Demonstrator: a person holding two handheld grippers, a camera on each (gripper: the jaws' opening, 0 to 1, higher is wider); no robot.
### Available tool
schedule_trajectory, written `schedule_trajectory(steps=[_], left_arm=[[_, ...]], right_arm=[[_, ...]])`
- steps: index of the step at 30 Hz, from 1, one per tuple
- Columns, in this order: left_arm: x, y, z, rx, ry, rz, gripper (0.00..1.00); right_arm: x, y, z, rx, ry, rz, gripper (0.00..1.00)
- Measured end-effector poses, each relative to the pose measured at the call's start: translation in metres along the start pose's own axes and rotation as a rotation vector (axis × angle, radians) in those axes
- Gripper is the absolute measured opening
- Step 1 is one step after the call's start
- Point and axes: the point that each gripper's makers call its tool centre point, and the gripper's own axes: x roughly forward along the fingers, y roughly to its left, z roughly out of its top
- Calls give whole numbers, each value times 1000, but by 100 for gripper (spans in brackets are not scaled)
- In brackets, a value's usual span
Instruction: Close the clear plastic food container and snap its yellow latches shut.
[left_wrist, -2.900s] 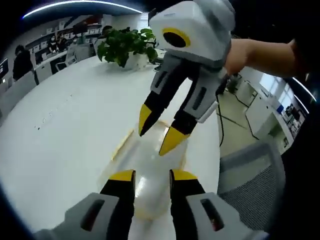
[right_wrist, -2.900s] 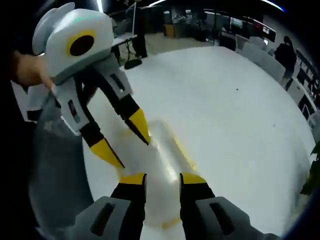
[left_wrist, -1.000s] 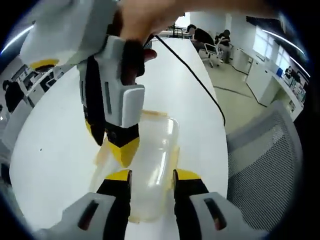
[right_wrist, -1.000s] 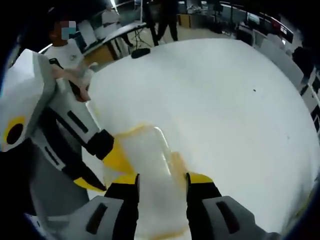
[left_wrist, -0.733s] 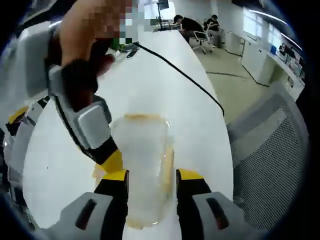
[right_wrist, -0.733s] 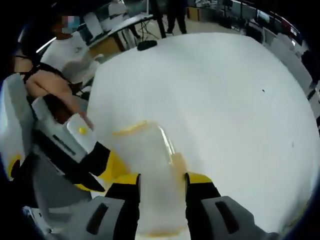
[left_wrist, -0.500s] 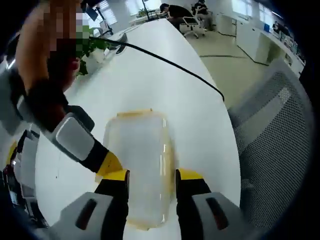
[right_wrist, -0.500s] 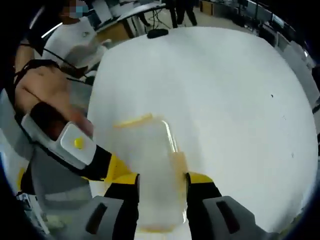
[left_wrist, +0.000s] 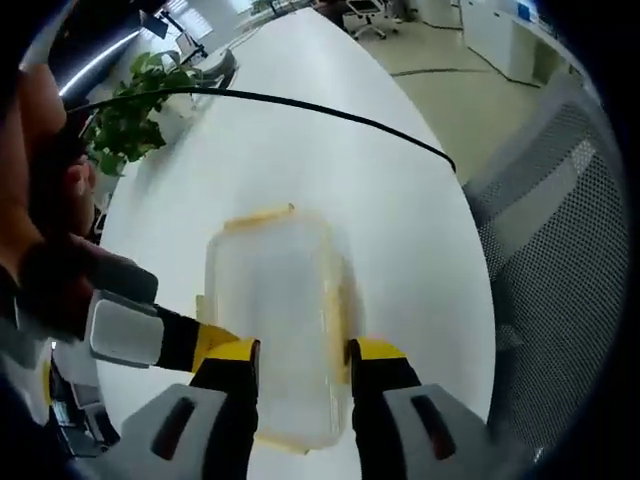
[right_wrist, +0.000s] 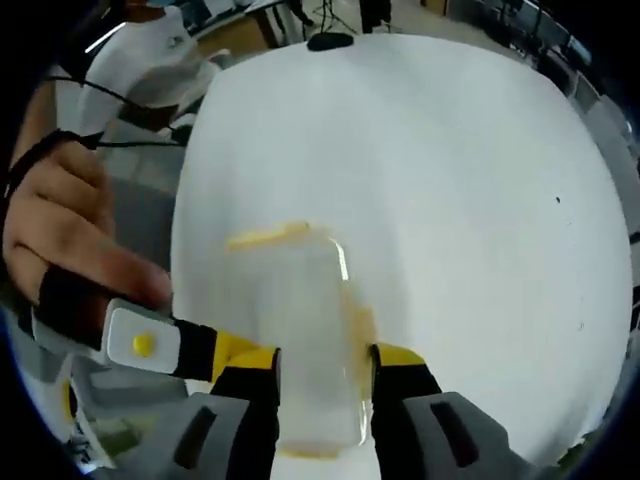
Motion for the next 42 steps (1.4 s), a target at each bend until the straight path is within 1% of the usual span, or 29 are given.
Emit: schedule_trajectory(steps=[5,11,15,18,22,30,33,35,40,41,42], left_arm=[[0,0,-2,-10,19,-3,34],[0,0,-2,-15,33,-1,34],[1,0,-3,-24,42,1,34],[1,0,-3,-26,48,7,33],[0,1,-3,-32,45,4,33],[1,1,-3,-37,40,-1,33],[1,1,-2,-35,48,6,33],[1,1,-2,-38,49,6,32],[2,3,-3,-46,40,-4,32],[2,3,-3,-48,42,-4,31],[0,14,-2,-6,51,53,31]], right_arm=[[-1,0,-1,-5,23,3,33],[-2,-2,-1,-1,34,16,31],[0,-2,-1,-3,47,36,32],[1,-2,-1,-1,43,54,32],[1,0,-2,0,28,62,32],[2,0,-1,-2,35,77,31],[2,0,-1,8,33,87,31],[2,0,-1,6,37,92,31],[4,-2,0,8,74,101,30],[4,-2,0,7,82,104,30],[8,11,2,12,79,175,27]])
